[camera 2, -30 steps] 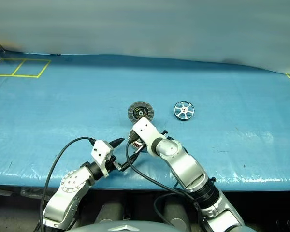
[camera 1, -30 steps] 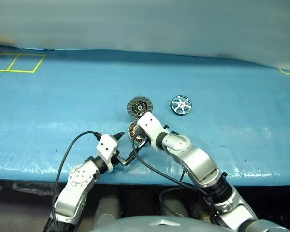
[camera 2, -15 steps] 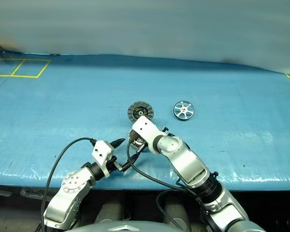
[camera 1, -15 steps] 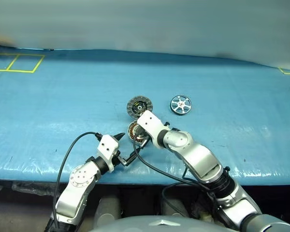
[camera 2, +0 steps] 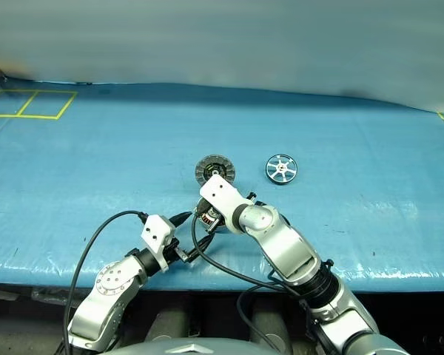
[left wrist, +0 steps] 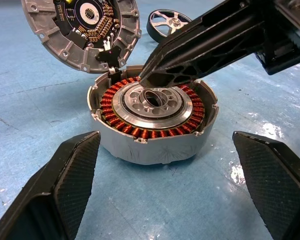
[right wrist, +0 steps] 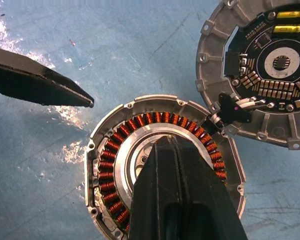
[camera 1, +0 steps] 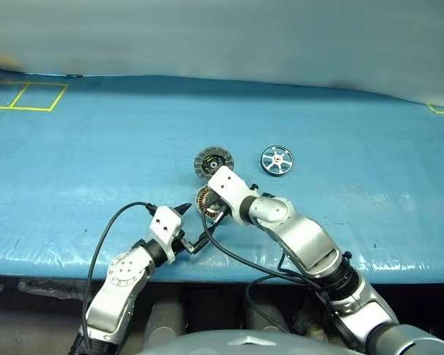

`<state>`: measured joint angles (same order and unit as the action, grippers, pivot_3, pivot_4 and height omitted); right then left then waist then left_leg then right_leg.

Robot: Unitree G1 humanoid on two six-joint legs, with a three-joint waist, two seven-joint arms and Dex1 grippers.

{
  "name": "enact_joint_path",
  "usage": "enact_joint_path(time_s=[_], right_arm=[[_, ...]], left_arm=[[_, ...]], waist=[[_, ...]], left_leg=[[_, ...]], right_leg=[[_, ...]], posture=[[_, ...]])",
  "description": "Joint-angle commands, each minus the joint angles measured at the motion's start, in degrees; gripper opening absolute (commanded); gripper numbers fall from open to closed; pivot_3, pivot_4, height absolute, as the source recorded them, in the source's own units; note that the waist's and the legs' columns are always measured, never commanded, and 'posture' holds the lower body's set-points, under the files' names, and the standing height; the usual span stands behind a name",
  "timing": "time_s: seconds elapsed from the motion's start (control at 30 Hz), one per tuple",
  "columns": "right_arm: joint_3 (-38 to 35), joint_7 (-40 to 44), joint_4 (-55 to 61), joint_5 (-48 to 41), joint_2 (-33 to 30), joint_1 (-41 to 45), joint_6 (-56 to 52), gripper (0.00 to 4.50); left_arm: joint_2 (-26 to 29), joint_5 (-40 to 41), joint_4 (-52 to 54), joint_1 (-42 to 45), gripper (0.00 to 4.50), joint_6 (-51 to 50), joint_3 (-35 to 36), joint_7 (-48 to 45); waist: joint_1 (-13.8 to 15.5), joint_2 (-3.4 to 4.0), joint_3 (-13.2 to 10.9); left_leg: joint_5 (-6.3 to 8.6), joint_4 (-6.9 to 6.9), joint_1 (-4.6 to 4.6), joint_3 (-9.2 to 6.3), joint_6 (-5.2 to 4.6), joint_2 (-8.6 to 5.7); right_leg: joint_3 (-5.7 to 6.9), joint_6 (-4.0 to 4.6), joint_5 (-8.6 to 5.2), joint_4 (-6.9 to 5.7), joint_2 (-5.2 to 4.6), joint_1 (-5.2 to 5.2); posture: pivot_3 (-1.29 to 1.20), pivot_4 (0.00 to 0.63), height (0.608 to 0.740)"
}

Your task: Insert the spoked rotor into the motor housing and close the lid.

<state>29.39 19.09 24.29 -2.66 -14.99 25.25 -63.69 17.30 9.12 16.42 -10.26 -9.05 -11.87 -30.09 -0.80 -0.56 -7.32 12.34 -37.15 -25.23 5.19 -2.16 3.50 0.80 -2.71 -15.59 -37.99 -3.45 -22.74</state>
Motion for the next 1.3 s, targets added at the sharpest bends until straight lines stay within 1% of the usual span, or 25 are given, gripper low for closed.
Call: enact_joint_path(time_s=[0.03, 0.47, 0.7, 0.83, 1.3], right_arm=[[-1.29, -0.8, -0.46, 0.23, 0.82, -0.62, 2.03, 0.01], [-2.41, -2.56, -7.87, 0.64, 3.41, -4.26, 6.82, 0.01], [-6.24, -2.79, -4.25, -0.48, 5.28, -4.86, 8.84, 0.01], [-8.29, -3.2, -2.44, -0.33, 5.08, -4.45, 8.35, 0.01], [-6.34, -2.37, -2.1, -0.41, 4.32, -7.74, 8.33, 0.01]], left_arm=[[-0.17, -0.11, 0.56, 0.39, 4.5, 1.61, -0.3, -0.31], [0.08, -0.12, 0.71, 0.61, 4.5, 1.54, -0.09, -0.32], [0.41, -0.09, 0.92, 0.77, 4.5, 1.31, 0.01, -0.46], [0.64, 0.0, 0.98, 0.86, 4.5, 1.26, 0.01, -0.56], [0.79, -0.04, 0.61, 1.43, 4.5, 1.43, 0.05, -0.65]], waist=[[0.0, 0.0, 0.0], [0.0, -0.01, 0.01], [-0.01, -0.01, 0.01], [0.02, 0.0, 0.0], [0.01, -0.01, 0.0]], left_leg=[[0.0, 0.0, 0.0, 0.0, 0.0, 0.0], [0.0, 0.0, 0.07, 0.01, 0.0, 0.0], [0.0, 0.0, 0.17, 0.01, 0.0, 0.01], [0.0, 0.01, 0.06, 0.01, 0.0, 0.0], [0.0, 0.02, 0.06, 0.02, 0.0, 0.0]], right_leg=[[0.0, 0.0, 0.0, 0.0, 0.0, 0.0], [0.0, 0.0, 0.0, 0.0, 0.01, 0.07], [-0.01, 0.0, 0.0, 0.0, 0.0, 0.16], [-0.01, 0.0, 0.0, 0.0, -0.01, 0.05], [-0.01, 0.0, 0.0, 0.0, 0.01, 0.05]], posture=[[0.0, 0.15, 0.74], [0.0, 0.15, 0.74], [0.0, 0.15, 0.74], [0.0, 0.15, 0.74], [0.0, 0.15, 0.74]])
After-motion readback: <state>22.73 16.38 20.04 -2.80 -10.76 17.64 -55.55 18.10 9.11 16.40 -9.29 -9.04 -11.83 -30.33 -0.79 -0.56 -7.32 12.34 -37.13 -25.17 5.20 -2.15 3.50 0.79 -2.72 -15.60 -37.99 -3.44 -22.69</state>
